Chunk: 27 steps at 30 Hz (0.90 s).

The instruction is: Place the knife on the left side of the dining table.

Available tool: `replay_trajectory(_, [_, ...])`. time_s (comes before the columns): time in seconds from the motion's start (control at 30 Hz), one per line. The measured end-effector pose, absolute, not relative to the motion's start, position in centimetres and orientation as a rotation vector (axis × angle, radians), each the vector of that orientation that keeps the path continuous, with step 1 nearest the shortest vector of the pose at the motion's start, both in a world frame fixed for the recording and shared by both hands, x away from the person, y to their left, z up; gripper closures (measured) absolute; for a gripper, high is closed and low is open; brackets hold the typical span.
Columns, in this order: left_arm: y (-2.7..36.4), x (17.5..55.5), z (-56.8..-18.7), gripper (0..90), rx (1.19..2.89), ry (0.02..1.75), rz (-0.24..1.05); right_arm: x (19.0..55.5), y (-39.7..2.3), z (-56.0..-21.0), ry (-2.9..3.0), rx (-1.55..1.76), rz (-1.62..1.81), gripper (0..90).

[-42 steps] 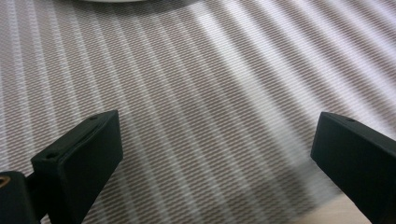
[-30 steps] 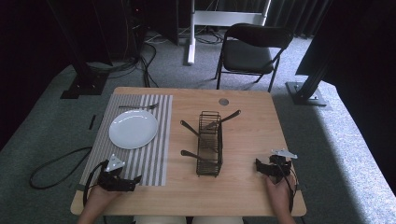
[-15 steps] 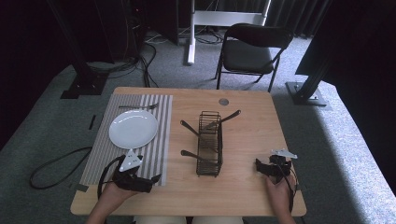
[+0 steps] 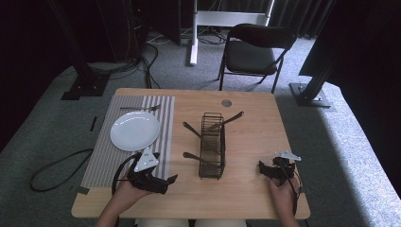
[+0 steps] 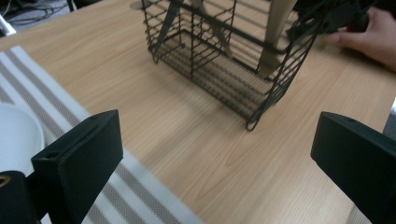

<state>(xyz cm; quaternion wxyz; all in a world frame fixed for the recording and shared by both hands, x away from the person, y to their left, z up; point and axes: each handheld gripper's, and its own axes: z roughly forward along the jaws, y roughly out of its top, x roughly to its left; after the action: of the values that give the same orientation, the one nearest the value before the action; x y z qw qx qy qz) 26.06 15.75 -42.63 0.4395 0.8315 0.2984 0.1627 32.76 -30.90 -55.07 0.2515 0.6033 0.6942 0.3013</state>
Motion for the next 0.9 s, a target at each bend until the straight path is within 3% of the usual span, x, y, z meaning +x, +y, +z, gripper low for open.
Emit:
replay_trajectory(0.53, [13.1,26.4,-40.0,5.5,2.012,0.635,0.354,32.8,-30.9,-55.1,1.890,1.641,0.819,11.6])
replay_trajectory(0.8, [11.7,27.0,-39.8,19.7,1.969,0.636,0.356,32.8,-30.9,-55.1,1.890,1.640,0.819,11.7])
replay_trajectory(0.9, [11.4,27.0,-40.0,30.1,1.977,0.639,0.381,32.8,-30.9,-55.1,1.890,1.640,0.819,11.7])
